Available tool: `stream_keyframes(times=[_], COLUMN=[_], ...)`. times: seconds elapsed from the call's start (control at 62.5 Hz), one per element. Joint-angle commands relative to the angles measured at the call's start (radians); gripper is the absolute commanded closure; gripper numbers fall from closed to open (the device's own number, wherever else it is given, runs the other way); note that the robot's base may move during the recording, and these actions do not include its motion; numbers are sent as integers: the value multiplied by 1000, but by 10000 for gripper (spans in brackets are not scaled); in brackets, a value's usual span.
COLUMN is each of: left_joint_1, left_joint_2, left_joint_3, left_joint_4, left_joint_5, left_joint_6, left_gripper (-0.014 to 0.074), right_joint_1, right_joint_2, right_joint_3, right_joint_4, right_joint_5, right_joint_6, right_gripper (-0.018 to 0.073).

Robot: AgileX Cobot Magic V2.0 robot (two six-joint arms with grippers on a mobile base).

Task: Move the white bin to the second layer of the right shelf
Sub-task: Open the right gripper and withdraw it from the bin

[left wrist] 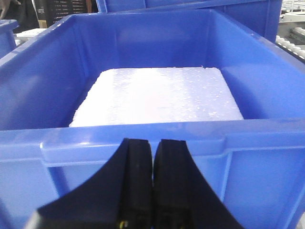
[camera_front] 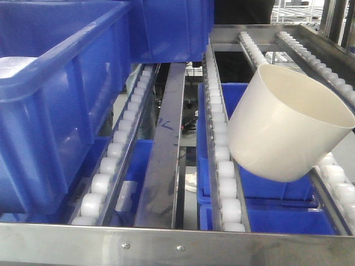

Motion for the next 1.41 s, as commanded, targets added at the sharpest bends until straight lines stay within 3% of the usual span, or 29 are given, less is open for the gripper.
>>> stream_keyframes(times=[0.0, 0.32, 0.592, 0.64, 0.751, 0.799, 1.391], left_joint_1=[-3, -3, -3, -3, -3, -3, -3], left_joint_2=[-14, -14, -14, -14, -14, -14, -14], left_joint_3=[37, 37, 37, 37, 37, 37, 37], left_joint_4=[-6, -6, -6, -6, -6, -6, -6], left_joint_5=[-84, -84, -84, -84, -84, -84, -84], left_joint_6=[-3, -3, -3, -3, -3, -3, -3], left_gripper=[512, 512, 512, 512, 512, 512, 512], right_joint_1=[-10, -10, -10, -10, -9, -9, -9], right_joint_2=[-23, -29, -29, -29, -29, -29, -29], right_joint_3=[31, 27, 27, 27, 27, 27, 27], right_joint_4=[-37, -71, -69, -37, 127, 148, 153], right_joint_5=[-144, -107, -158, -150, -144, -150, -150], right_joint_6=[-1, -1, -2, -15, -161, -205, -219], right_gripper=[511, 511, 511, 511, 511, 511, 511])
